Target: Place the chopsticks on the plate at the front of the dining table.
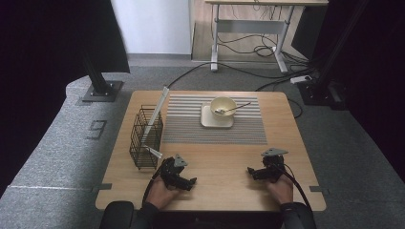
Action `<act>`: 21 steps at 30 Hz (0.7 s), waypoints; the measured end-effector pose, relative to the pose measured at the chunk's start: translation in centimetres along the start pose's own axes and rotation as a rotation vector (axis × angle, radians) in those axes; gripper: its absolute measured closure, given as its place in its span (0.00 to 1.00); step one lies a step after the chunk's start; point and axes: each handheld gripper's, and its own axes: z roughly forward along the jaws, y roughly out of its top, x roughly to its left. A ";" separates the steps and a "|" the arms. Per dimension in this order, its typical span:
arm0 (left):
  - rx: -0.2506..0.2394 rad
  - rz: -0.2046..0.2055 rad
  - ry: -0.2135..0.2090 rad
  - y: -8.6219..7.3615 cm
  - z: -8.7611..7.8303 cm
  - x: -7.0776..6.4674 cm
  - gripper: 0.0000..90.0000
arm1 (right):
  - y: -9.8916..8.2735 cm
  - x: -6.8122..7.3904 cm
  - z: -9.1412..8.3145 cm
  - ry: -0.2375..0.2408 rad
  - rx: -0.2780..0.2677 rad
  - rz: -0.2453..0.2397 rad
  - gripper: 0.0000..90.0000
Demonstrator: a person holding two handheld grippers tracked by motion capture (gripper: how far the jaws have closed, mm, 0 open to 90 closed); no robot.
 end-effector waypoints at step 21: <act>0.001 0.051 -0.043 0.1 0.1 -0.9 0.00 | 0.0 0.0 0.0 0.000 0.000 0.000 0.00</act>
